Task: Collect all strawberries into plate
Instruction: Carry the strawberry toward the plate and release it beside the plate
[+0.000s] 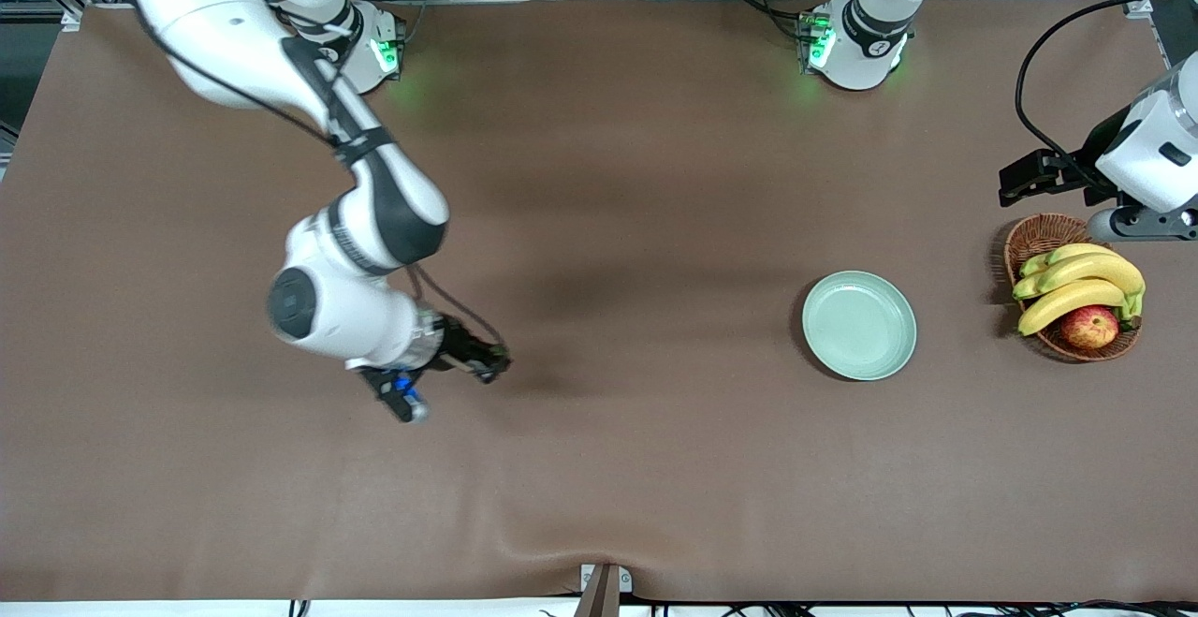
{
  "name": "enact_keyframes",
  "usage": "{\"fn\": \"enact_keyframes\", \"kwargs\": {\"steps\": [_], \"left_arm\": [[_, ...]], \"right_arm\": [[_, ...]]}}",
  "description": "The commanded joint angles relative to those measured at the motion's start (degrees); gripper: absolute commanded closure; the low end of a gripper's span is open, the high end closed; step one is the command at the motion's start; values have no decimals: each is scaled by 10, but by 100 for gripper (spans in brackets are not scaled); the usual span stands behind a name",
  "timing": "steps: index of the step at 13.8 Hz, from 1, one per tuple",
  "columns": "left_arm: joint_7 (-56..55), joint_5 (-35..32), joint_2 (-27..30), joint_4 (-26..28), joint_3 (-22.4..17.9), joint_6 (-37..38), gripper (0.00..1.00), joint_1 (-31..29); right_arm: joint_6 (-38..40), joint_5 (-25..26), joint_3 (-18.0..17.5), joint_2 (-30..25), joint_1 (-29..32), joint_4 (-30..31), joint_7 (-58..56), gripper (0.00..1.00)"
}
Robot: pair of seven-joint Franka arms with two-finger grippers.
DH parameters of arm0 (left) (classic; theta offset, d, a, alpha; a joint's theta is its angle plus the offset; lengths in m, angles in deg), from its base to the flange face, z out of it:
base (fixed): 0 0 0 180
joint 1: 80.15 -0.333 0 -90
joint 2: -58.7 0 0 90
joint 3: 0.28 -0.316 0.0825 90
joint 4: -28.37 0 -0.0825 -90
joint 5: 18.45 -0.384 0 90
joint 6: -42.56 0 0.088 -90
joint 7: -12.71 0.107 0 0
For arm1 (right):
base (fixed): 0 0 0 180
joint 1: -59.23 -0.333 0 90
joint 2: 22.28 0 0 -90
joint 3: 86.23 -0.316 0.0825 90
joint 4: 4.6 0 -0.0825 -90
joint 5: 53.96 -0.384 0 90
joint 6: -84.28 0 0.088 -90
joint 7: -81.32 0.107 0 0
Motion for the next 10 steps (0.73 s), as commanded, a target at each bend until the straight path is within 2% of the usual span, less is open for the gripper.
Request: {"fn": "enact_keyframes", "kwargs": {"steps": [1, 8, 10], "left_arm": [[-3, -5, -7, -5, 3, -6, 0, 3], [-3, -5, -11, 14, 4, -33, 0, 4], [-3, -5, -14, 14, 4, -35, 0, 4]], "right_arm": [[-59, -8, 2, 22, -47, -4, 68, 100], [-280, -6, 2, 115, -187, -9, 197, 100], [-293, -6, 2, 128, -213, -9, 202, 100]]}}
